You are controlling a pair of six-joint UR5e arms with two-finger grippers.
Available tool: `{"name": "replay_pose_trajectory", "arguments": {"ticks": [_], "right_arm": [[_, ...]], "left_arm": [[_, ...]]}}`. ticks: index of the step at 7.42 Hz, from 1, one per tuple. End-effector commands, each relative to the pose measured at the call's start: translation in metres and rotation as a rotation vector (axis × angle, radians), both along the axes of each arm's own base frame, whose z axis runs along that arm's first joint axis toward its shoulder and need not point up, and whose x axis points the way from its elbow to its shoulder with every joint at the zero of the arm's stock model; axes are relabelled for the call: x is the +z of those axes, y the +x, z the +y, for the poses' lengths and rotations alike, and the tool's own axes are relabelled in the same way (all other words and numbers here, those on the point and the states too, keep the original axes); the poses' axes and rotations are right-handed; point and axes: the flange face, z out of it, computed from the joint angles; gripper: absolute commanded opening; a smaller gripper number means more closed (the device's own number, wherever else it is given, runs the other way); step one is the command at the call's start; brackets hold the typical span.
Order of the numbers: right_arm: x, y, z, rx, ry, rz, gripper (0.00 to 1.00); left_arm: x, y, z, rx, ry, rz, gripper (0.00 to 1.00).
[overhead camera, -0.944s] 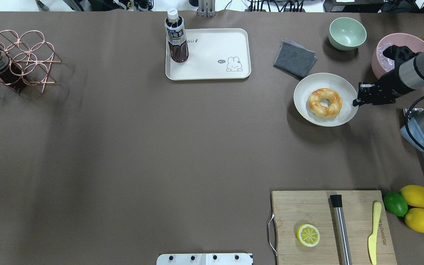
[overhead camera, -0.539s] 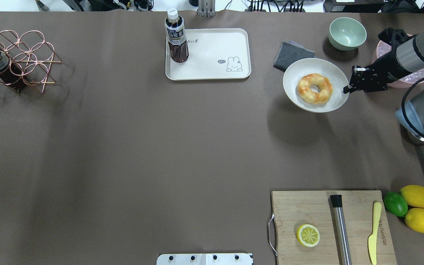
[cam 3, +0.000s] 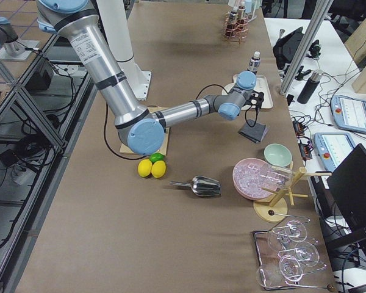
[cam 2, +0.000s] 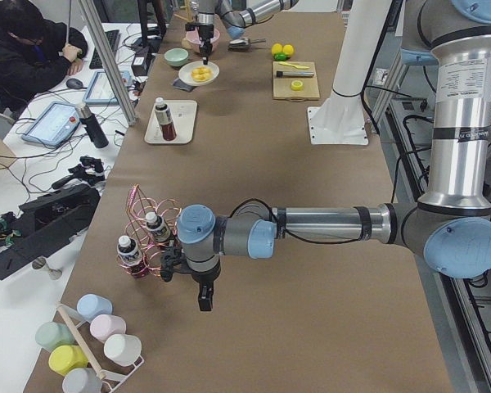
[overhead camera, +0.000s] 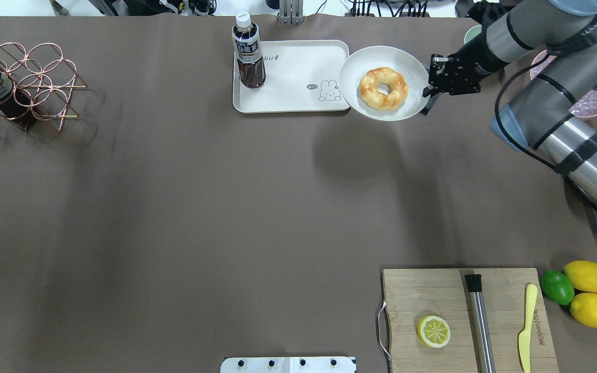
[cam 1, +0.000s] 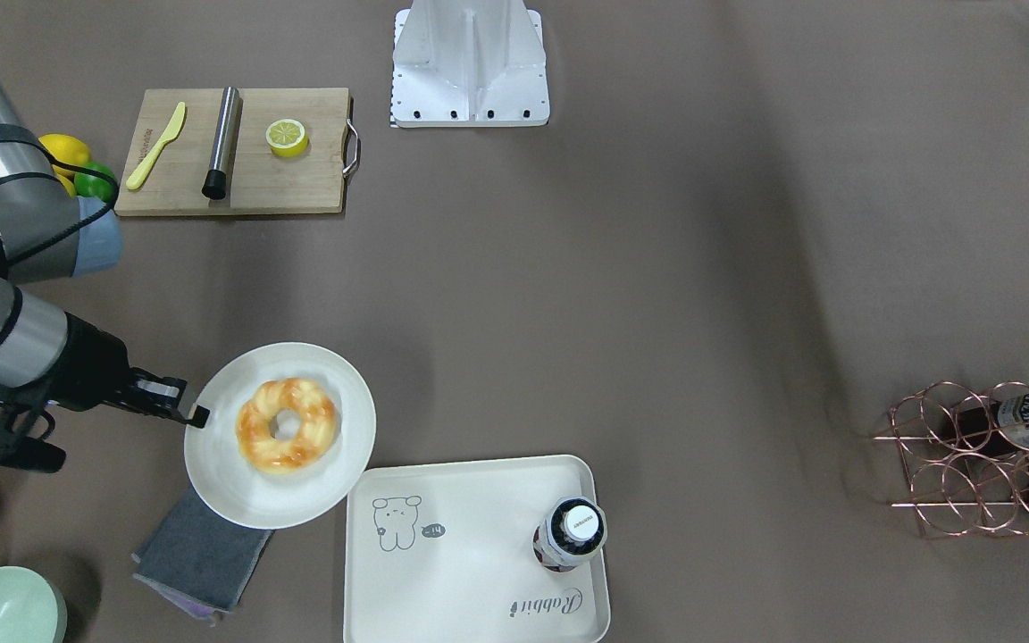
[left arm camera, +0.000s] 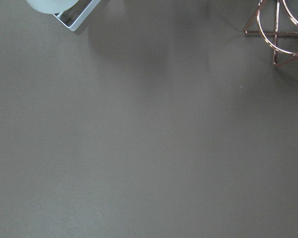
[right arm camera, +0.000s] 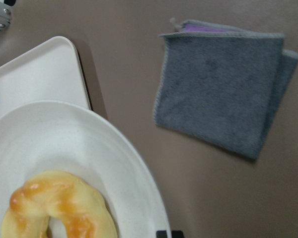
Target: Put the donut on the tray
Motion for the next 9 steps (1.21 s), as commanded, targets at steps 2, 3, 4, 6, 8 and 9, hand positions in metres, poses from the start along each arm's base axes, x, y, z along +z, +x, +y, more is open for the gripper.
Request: {"name": "replay_pose_trajectory", "arguments": {"ticks": [2,3,4,6,8,9], "right_arm": [[-0.058,-0.085,-0.058,0.076,-0.001,0.066,0.0],[-0.075,-0.108,-0.072,0.101,-0.008,0.086,0.0],[-0.088,-0.129,-0.08,0.13,-0.031,0.103,0.0],[-0.088,-0.153,-0.097,0.175,-0.042,0.161,0.0],[-0.087,-0.166,-0.1,0.184,-0.044,0.183,0.0],[-0.089,-0.171,-0.097,0.181,-0.038,0.184,0.0]], "left_arm": [[-0.004,0.0,-0.004,-0.001,0.008,0.0,0.98],[-0.004,0.0,-0.003,-0.001,0.007,0.0,0.98],[-0.004,0.0,-0.003,0.0,0.008,0.002,0.98],[-0.008,0.0,-0.004,0.0,0.016,0.002,0.98],[-0.009,0.001,-0.004,-0.001,0.018,0.005,0.98],[-0.01,0.001,-0.005,-0.001,0.02,0.005,0.98]]}}
